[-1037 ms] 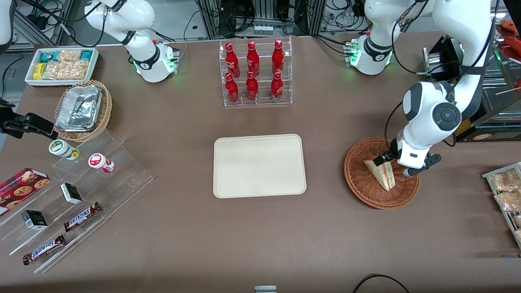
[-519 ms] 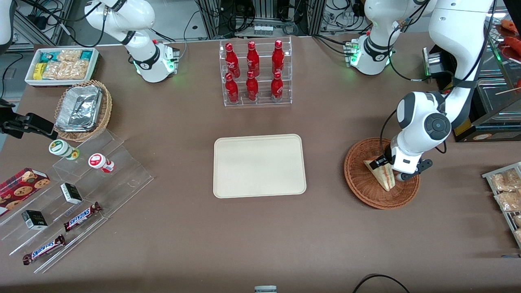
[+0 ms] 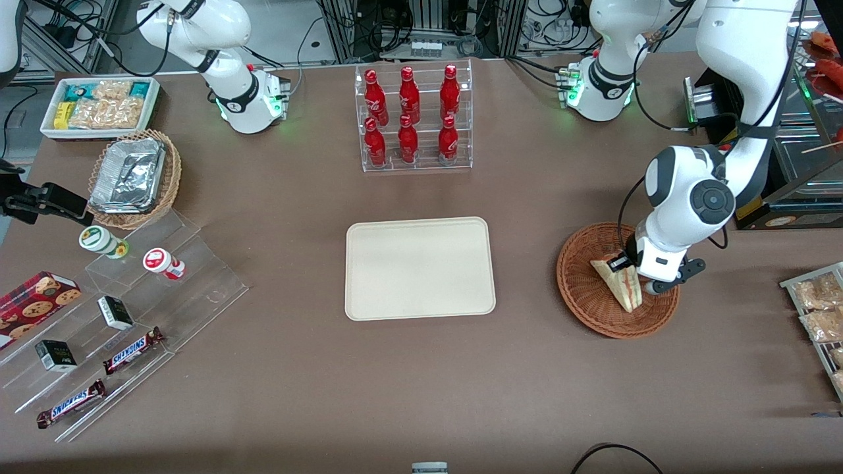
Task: Place sandwich from basket to tray
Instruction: 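Carry the sandwich with the left gripper over the cream tray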
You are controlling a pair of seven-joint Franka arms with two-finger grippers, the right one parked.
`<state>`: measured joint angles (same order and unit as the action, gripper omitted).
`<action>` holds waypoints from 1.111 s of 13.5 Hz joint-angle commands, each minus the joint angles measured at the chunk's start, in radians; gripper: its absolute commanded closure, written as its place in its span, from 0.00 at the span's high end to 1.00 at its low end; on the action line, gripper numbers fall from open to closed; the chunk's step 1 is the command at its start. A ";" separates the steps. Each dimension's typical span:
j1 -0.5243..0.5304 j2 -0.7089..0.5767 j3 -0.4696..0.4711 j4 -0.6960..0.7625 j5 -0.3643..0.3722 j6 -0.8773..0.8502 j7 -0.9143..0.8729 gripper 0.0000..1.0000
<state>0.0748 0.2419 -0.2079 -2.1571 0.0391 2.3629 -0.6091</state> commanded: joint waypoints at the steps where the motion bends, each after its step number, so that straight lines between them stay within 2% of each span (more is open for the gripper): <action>1: -0.019 -0.024 -0.044 0.121 0.019 -0.175 -0.037 0.00; 6: -0.217 0.045 -0.048 0.324 0.016 -0.353 -0.081 0.00; 12: -0.478 0.253 -0.048 0.548 0.010 -0.355 -0.100 0.00; 15: -0.579 0.379 -0.047 0.679 0.022 -0.356 -0.216 0.00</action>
<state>-0.4517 0.5211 -0.2666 -1.6118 0.0394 2.0364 -0.7664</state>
